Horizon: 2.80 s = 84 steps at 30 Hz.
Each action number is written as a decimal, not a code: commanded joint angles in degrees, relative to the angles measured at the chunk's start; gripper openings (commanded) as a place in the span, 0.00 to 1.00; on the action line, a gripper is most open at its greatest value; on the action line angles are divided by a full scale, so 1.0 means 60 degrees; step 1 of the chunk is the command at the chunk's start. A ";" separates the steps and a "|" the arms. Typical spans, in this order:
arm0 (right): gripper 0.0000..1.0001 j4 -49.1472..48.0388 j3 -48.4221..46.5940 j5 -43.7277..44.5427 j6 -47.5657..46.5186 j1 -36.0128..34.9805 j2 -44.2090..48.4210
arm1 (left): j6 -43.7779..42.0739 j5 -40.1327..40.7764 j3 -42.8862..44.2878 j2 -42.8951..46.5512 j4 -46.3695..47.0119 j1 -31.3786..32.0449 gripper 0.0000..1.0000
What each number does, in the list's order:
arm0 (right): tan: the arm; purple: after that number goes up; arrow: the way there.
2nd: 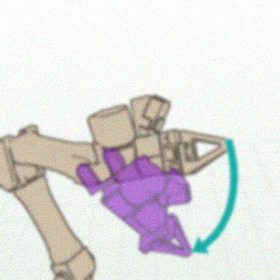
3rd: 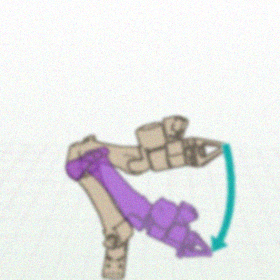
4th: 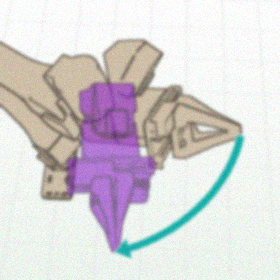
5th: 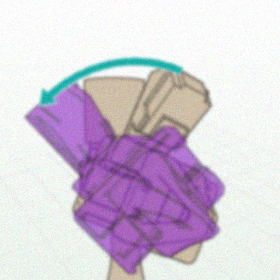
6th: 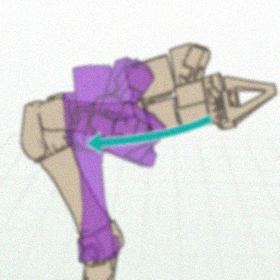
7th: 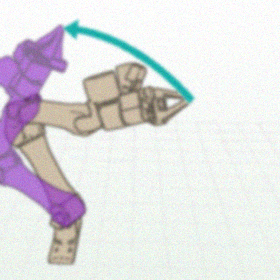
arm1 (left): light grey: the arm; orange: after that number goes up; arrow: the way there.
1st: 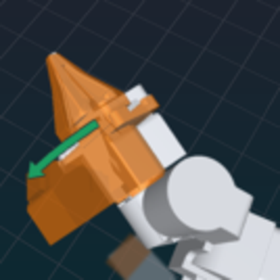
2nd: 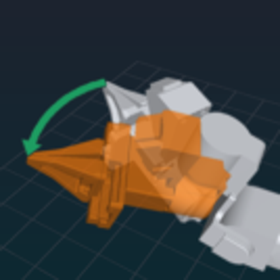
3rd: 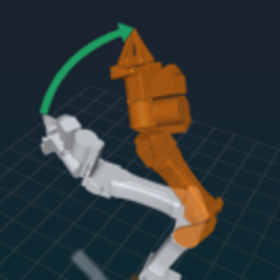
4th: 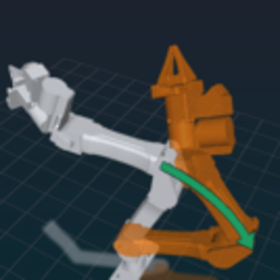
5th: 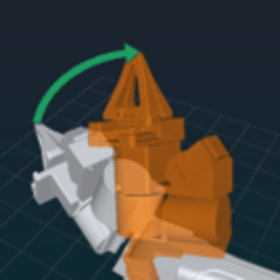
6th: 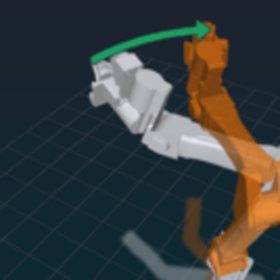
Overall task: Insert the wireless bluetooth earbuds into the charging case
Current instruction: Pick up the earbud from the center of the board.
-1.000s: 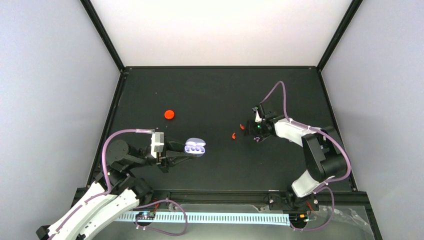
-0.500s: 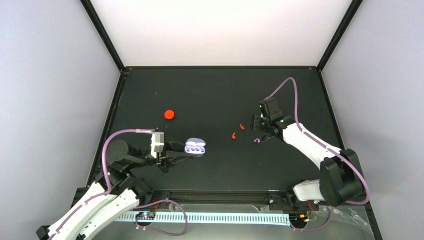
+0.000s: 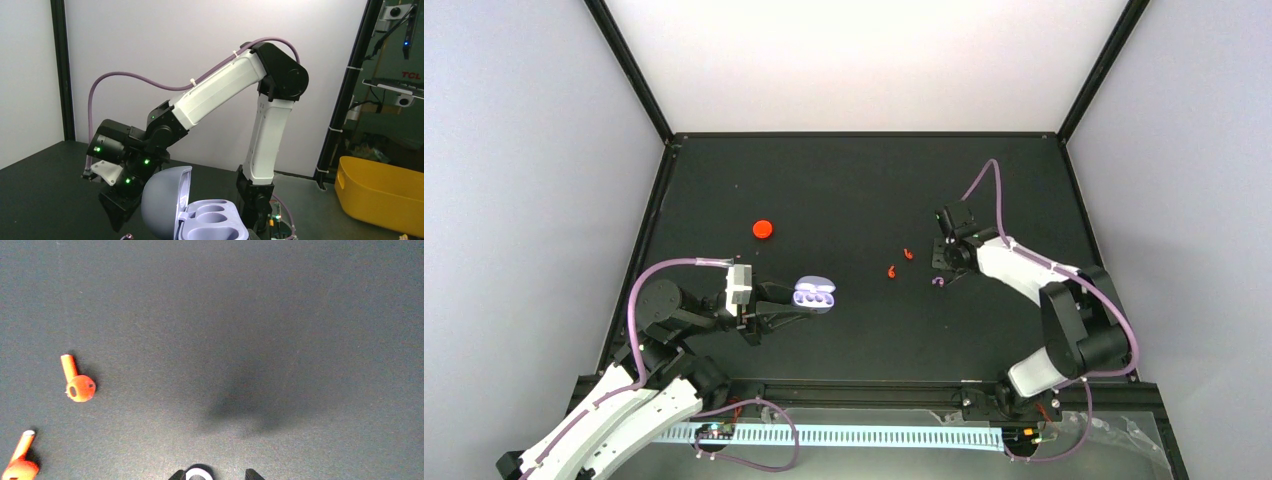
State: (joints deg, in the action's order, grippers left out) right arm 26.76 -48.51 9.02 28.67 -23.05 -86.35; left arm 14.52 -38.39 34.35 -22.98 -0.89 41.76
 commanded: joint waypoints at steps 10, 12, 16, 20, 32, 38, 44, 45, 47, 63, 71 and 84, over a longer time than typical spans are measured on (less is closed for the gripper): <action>0.27 -0.0137 -0.0173 -0.0303 -0.0148 0.0052 -0.0746 | -0.0035 -0.0167 0.0047 0.0029 0.0043 0.0058 0.02; 0.27 -0.0140 -0.0114 -0.0394 -0.0183 0.0047 -0.0770 | -0.0023 -0.0177 0.0047 0.0026 0.0048 0.0069 0.02; 0.26 -0.0174 0.0024 -0.0502 -0.0249 0.0048 -0.0854 | -0.0005 -0.0185 0.0047 0.0022 0.0060 0.0057 0.02; 0.22 -0.0226 0.0144 -0.0523 -0.0246 0.0047 -0.0874 | 0.0010 -0.0199 0.0033 0.0024 0.0032 0.0057 0.01; 0.11 -0.0170 0.0269 -0.0620 -0.0312 0.0048 -0.0890 | 0.0039 -0.0210 0.0028 0.0036 0.0059 0.0061 0.02; 0.03 -0.0139 0.0419 -0.0627 -0.0277 0.0055 -0.0767 | 0.0051 -0.0225 0.0032 0.0029 0.0069 0.0065 0.02; 0.01 -0.0110 0.0519 -0.0604 -0.0252 0.0047 -0.0595 | 0.0048 -0.0225 0.0032 0.0007 0.0061 0.0057 0.02; 0.01 -0.0110 0.0533 -0.0584 -0.0244 0.0047 -0.0550 | 0.0041 -0.0223 0.0032 -0.0006 0.0071 0.0057 0.02; 0.01 -0.0103 0.0539 -0.0521 -0.0224 0.0047 -0.0485 | 0.0054 -0.0224 0.0032 -0.0004 0.0071 0.0057 0.02; 0.02 0.0627 -0.0011 0.0088 -0.0810 0.0014 0.1031 | 0.0062 -0.0214 0.0032 -0.0157 0.0147 0.0057 0.02; 0.23 0.0044 0.0301 -0.1129 -0.0284 -0.0011 0.0197 | 0.0084 -0.0226 0.0017 -0.0119 0.0120 0.0059 0.02; 0.19 -0.0357 0.0275 -0.1120 0.0336 -0.0011 -0.0635 | 0.0059 -0.0168 0.0017 -0.0006 0.0064 0.0057 0.02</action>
State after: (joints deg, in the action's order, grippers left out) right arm 26.00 -47.18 2.13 29.45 -23.11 -89.32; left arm 14.57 -38.85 34.33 -23.59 -0.84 41.76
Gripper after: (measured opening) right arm 0.196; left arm 0.245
